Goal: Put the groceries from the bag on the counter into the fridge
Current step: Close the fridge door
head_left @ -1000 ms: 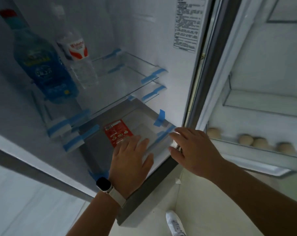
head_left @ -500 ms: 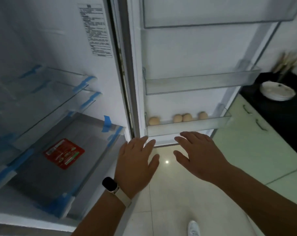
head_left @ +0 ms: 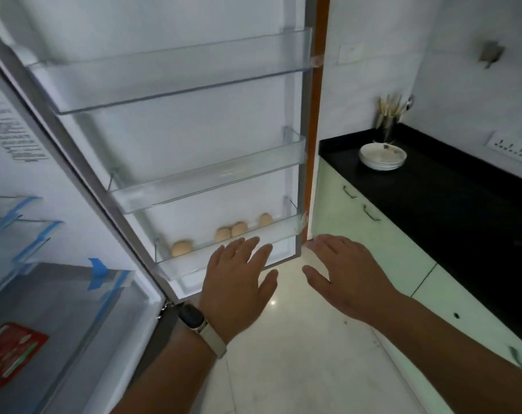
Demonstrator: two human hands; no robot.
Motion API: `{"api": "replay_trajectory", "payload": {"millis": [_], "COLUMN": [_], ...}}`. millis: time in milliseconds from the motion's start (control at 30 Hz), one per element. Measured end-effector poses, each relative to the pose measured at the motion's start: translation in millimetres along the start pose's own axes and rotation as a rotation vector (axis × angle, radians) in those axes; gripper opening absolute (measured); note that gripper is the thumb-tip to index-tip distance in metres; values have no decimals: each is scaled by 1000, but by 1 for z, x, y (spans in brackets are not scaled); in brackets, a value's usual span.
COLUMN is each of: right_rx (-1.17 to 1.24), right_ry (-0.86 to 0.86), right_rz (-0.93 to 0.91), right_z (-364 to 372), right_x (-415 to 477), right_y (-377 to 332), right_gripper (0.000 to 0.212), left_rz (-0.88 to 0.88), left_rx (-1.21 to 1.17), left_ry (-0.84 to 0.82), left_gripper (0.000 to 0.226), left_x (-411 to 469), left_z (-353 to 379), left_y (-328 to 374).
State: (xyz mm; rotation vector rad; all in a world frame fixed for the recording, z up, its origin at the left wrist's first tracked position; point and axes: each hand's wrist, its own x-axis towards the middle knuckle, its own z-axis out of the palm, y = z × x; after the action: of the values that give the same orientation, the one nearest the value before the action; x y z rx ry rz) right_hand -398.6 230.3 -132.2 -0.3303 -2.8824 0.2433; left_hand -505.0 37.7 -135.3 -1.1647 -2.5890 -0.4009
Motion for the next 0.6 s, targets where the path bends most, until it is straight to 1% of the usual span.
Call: {"api": "replay_trajectory", "payload": {"millis": [133,200,267,367,600], "right_rx": [36,44,38,31,64], "right_ry": [20,9,-26,-54,-22], "right_rz": [-12,-31,-52,-78,-107], "right_z": [-22,-33,-42,-50,-72], "right_x": [-3,-3,-3,-2,4], "right_y": [60,88,116,152,211], "right_gripper": [47,46,51,64,62], "left_rz": [9,4,-17,-38,-90], "left_rx": [50,79,97,119,166], "left_ry": [-18,-16,-3,17,53], "left_gripper": [50,48,44,44,46], "left_x": [29,42,55,71,98], "left_z": [13,19,25,30,29], "left_y": [57,81,103,132,171]}}
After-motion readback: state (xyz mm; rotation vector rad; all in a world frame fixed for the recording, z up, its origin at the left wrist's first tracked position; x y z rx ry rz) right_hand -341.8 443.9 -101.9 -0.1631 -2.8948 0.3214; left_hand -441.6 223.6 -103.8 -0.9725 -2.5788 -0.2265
